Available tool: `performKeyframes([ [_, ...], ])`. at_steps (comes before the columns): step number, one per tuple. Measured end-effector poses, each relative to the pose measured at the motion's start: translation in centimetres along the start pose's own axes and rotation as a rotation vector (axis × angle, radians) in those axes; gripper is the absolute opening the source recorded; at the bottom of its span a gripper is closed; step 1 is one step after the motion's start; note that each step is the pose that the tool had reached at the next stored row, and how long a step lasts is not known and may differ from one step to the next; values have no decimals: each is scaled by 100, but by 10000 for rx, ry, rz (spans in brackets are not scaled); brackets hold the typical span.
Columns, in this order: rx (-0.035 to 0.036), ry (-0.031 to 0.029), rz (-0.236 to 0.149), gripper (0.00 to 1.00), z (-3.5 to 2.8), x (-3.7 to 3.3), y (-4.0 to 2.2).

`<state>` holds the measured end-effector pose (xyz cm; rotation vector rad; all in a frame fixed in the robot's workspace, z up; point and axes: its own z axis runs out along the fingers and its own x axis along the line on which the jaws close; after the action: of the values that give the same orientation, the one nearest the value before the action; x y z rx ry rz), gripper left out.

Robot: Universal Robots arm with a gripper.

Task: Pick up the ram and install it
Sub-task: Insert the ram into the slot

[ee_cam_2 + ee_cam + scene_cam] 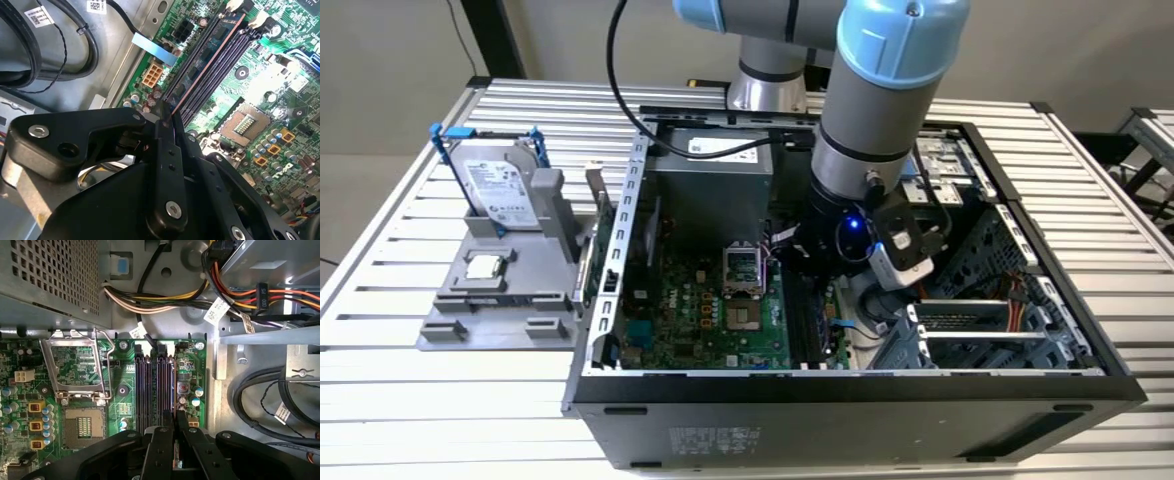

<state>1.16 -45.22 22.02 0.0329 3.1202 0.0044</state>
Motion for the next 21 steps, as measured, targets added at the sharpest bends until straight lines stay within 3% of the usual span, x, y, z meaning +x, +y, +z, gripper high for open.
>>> performKeyframes([
  [21,30,63,0,0,25,0,-2],
])
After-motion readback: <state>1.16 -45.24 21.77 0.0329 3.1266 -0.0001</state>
